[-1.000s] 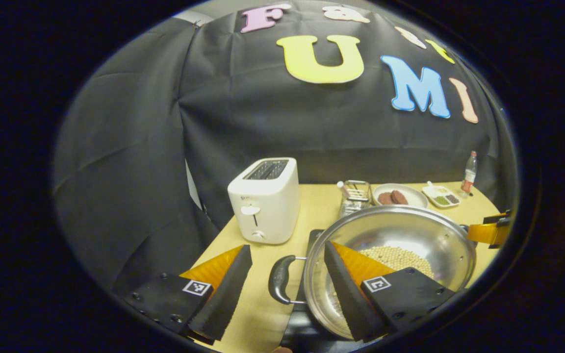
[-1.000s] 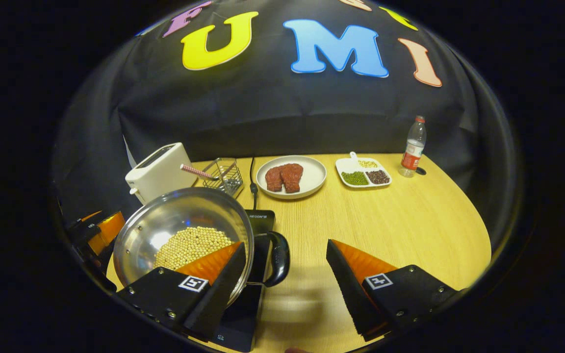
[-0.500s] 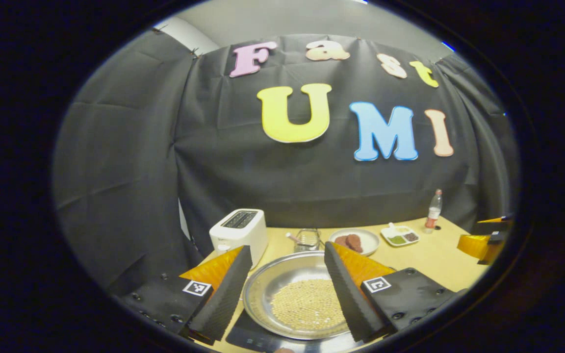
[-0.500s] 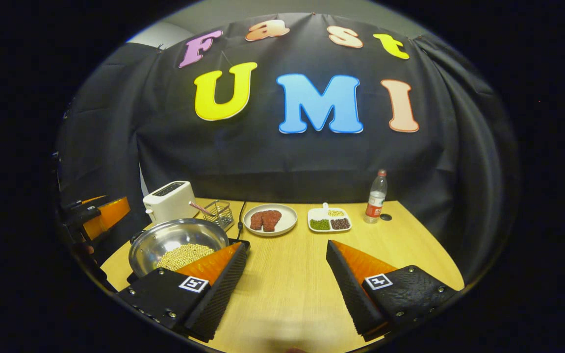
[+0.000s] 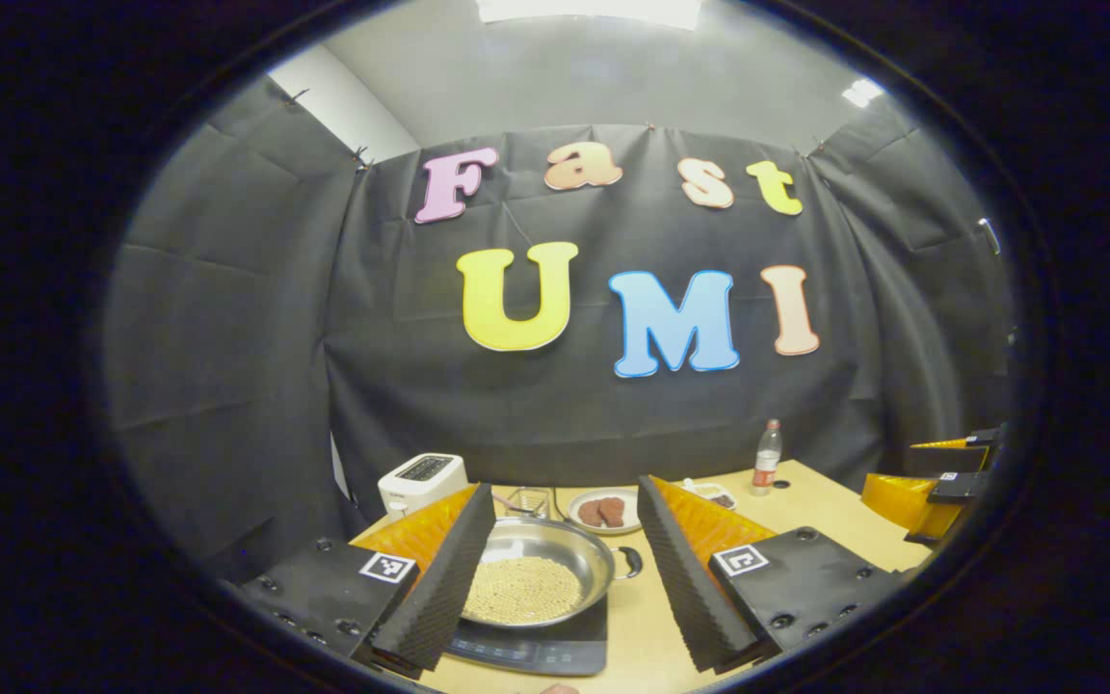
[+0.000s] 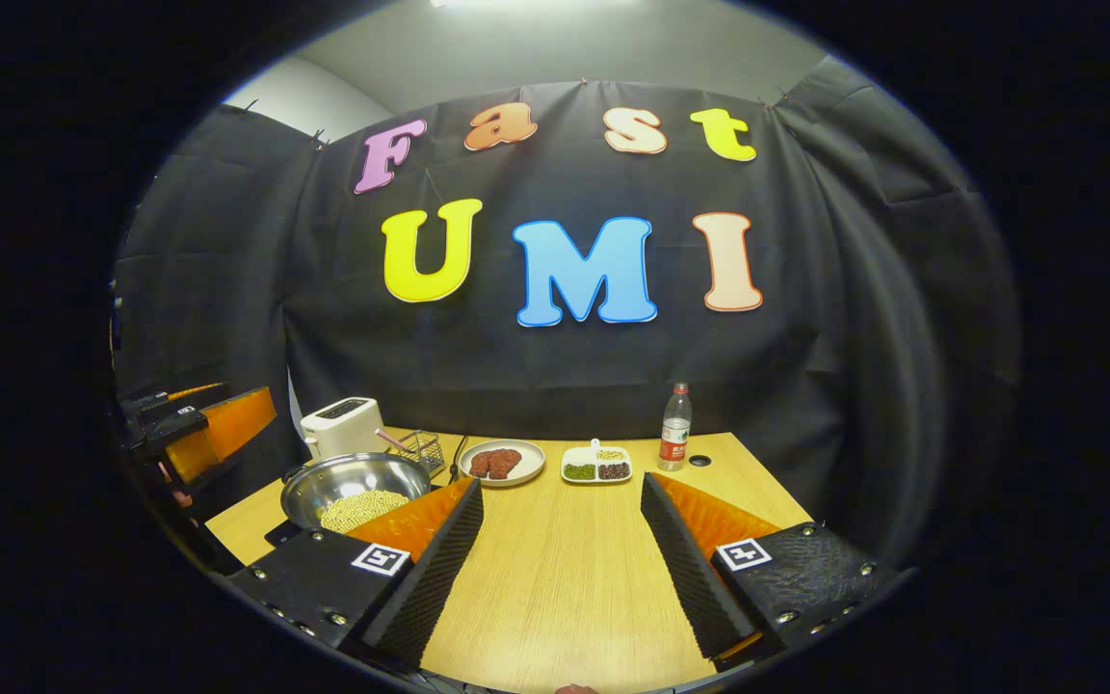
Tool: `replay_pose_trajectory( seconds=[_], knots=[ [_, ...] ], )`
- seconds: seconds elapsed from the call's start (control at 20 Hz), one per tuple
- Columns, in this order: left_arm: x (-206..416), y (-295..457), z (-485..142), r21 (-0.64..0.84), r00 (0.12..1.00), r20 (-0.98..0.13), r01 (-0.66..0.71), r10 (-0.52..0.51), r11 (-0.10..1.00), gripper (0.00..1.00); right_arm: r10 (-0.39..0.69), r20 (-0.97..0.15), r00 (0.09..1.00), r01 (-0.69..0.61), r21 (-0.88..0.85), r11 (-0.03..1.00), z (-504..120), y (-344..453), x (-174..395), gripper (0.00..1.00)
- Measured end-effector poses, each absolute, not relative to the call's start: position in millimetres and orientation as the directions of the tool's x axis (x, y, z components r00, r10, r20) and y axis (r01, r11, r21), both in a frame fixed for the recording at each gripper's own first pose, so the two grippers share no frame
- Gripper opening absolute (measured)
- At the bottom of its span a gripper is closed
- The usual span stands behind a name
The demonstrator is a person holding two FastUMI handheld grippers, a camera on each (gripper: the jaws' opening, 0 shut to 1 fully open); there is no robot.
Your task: First push the handle of the pot to place it horizontally, then grasp the pot with both hands and set it on the induction cooktop.
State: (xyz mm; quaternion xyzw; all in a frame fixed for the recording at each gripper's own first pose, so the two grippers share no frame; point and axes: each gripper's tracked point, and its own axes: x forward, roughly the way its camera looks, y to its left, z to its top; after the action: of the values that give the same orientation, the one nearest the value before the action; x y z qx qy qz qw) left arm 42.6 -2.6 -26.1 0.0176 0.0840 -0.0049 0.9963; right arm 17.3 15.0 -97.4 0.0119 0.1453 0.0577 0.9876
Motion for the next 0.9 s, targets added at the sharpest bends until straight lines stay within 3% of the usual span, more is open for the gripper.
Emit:
replay_pose_trajectory(
  seconds=[0.3,0.9],
  knots=[
    [-14.3,-21.0,7.1,0.046,0.993,-0.118,0.011,-0.006,0.999,0.98,0.124,-0.219,0.968,-0.117,0.044,0.992,-64.8,-9.1,-25.4,1.0],
    [-55.9,-6.5,28.5,0.066,0.999,-0.037,0.01,-0.008,0.998,0.98,0.078,-0.163,0.983,-0.073,0.038,0.997,-33.7,-9.3,-55.4,1.0]
  ],
)
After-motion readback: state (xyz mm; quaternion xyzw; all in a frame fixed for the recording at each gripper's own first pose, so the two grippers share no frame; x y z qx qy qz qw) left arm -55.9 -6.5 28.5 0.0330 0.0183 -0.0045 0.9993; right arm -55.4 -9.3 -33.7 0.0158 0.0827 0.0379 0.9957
